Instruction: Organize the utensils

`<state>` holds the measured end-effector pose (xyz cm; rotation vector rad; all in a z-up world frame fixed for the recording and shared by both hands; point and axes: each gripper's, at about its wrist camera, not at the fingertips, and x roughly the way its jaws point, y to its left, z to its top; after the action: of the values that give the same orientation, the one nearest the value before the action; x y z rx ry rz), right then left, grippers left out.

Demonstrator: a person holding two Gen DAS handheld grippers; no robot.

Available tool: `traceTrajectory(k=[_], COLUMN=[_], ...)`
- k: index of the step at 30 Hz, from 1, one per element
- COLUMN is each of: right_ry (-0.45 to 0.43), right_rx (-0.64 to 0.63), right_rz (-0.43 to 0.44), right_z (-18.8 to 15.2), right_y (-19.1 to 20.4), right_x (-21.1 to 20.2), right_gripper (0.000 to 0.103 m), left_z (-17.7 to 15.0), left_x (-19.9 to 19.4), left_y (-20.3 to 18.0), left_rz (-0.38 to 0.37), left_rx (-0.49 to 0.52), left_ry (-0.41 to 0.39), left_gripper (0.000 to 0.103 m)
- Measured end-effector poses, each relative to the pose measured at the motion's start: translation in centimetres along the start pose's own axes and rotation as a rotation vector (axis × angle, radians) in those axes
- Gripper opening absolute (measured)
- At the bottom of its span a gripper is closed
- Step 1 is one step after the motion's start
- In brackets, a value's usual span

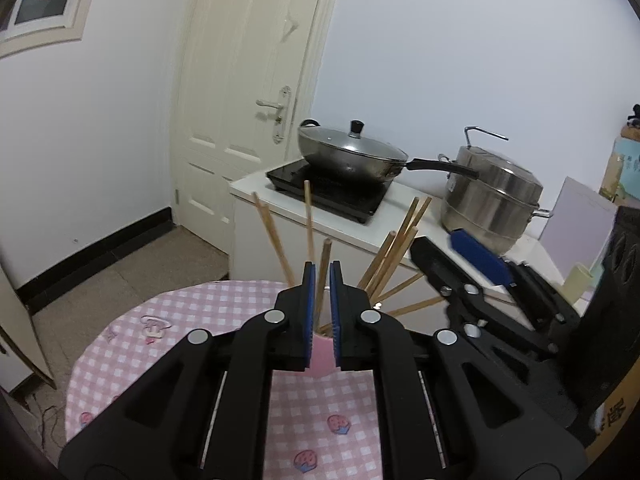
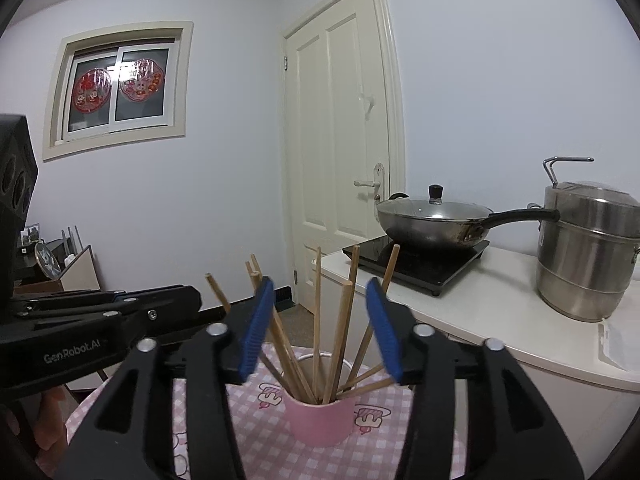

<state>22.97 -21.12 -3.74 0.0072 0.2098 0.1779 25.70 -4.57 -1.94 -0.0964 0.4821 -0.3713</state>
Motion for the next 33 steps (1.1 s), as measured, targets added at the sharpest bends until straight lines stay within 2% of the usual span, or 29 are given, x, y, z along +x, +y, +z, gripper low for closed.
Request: traceTrajectory(k=[1, 2, 3, 6, 10, 15, 19, 21, 25, 33], right_ry=[-0.002, -0.003, -0.002, 0.000, 0.000, -0.017, -0.031, -0.042, -0.061, -0.076], right_rx=[-0.004, -0.009, -0.008, 0.001, 0.006, -0.002, -0.012, -0.019, -0.031, 0.003], right_rz=[-0.003, -0.007, -0.009, -0.010, -0.007, 0.003, 0.006, 0.009, -0.011, -0.043], right_z=[0.0, 0.0, 0.0, 0.0, 0.0, 0.0, 0.1, 0.2, 0.1, -0.5], right_y=[0.1, 0.1, 0.0, 0.0, 0.2, 0.9, 1.7, 2.2, 2.8, 3.2], right_x=[-0.4, -1.0, -1.5, -2.8, -4.4, -6.9, -8.9, -10.0, -11.7, -14.5], right_gripper=[0.053, 0.053, 0.054, 0.058, 0.062, 0.071, 0.081, 0.085, 0.092, 0.094], left_z=[-0.1, -0.3, -0.5, -1.1, -2.0, -2.9, -3.2, -3.4, -4.2, -5.6], left_x=[-0.4, -1.0, -1.5, -2.9, -4.3, -6.7, -9.1, -10.2, -12.6, -16.0], left_y=[0.0, 0.1, 0.2, 0.1, 0.4, 0.1, -0.6, -1.0, -2.0, -2.7], left_rz=[0.011, 0.026, 0.041, 0.079, 0.095, 0.142, 0.149, 0.164, 0.200, 0.248], left_rx=[0.002, 0.003, 0.006, 0.030, 0.026, 0.051, 0.055, 0.067, 0.095, 0.116], left_ry=[-0.005, -0.019, -0.033, -0.050, -0.055, -0.090, -0.136, -0.163, -0.208, -0.252], left_gripper=[0.025, 0.045, 0.053, 0.053, 0.054, 0.067, 0.075, 0.082, 0.087, 0.095])
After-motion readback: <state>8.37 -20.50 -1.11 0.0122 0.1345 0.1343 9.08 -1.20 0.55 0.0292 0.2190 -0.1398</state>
